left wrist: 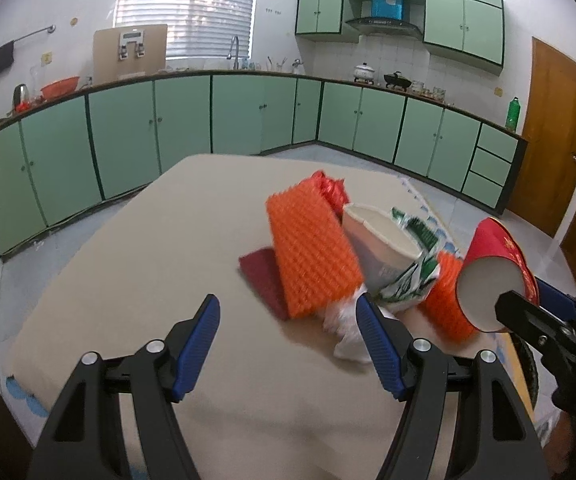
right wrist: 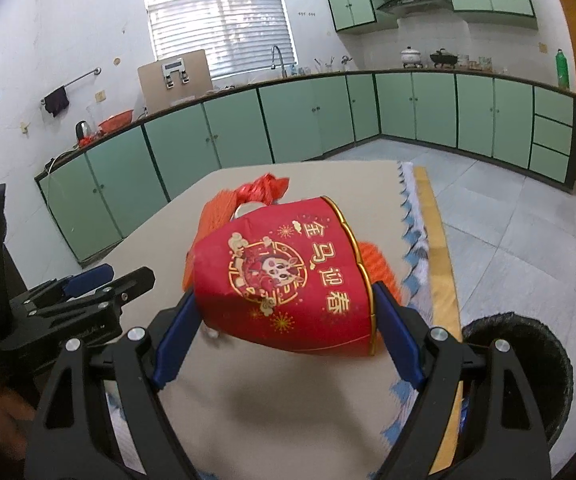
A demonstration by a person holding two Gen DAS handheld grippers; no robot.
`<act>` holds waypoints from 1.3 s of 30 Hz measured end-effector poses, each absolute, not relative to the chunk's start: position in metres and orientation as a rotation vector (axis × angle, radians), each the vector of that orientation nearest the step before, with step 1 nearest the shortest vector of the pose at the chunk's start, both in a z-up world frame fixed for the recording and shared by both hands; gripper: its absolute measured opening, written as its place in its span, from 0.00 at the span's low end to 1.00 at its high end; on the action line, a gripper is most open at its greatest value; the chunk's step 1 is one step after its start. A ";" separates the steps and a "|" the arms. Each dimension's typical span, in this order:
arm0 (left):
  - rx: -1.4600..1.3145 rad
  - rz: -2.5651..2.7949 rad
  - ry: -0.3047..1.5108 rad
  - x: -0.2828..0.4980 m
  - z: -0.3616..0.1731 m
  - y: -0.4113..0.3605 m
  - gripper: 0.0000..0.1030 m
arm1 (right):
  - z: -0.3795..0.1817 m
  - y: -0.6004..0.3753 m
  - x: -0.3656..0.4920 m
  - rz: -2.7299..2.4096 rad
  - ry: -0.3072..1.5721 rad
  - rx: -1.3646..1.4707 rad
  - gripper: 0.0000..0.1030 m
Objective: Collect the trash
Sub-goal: 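Grasp the orange foam net with the left tool while the right tool holds the red packet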
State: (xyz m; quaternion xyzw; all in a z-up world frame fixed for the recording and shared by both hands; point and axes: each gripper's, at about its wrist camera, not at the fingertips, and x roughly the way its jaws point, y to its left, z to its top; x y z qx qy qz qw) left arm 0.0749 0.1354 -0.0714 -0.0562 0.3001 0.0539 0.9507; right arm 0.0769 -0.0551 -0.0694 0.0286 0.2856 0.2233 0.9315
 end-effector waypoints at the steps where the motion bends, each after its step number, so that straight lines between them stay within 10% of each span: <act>1: -0.116 0.107 0.608 0.077 -0.070 0.135 0.67 | -0.069 -0.056 0.080 0.455 0.583 0.059 0.78; 20: -0.104 0.105 0.673 0.162 -0.095 0.123 0.67 | -0.070 -0.074 0.150 0.392 0.569 0.102 0.78; 31: -0.182 0.077 0.692 0.160 -0.101 0.143 0.13 | -0.078 -0.069 0.154 0.397 0.586 0.110 0.78; 39: -0.185 0.096 0.602 0.129 -0.065 0.157 0.11 | -0.065 -0.076 0.146 0.407 0.551 0.106 0.78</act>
